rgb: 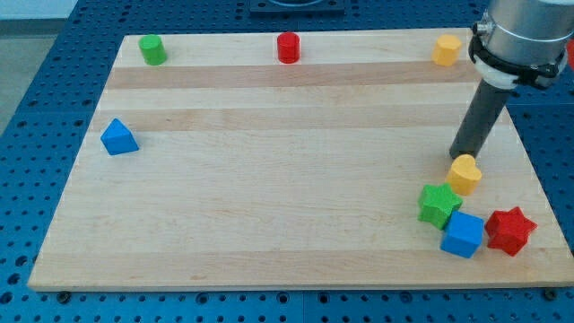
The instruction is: Move your towards up
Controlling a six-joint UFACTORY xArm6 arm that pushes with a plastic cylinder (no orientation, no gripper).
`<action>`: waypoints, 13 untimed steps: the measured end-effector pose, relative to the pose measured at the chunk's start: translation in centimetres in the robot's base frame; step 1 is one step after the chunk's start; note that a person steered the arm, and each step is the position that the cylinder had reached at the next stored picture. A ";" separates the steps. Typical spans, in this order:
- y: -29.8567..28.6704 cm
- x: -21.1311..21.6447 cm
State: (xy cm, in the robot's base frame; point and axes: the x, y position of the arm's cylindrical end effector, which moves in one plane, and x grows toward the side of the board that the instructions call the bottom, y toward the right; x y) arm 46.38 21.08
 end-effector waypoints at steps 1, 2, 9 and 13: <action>0.0 1.1; 0.0 2.0; -4.1 -7.7; -4.7 -15.3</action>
State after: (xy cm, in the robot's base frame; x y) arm 31.12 16.38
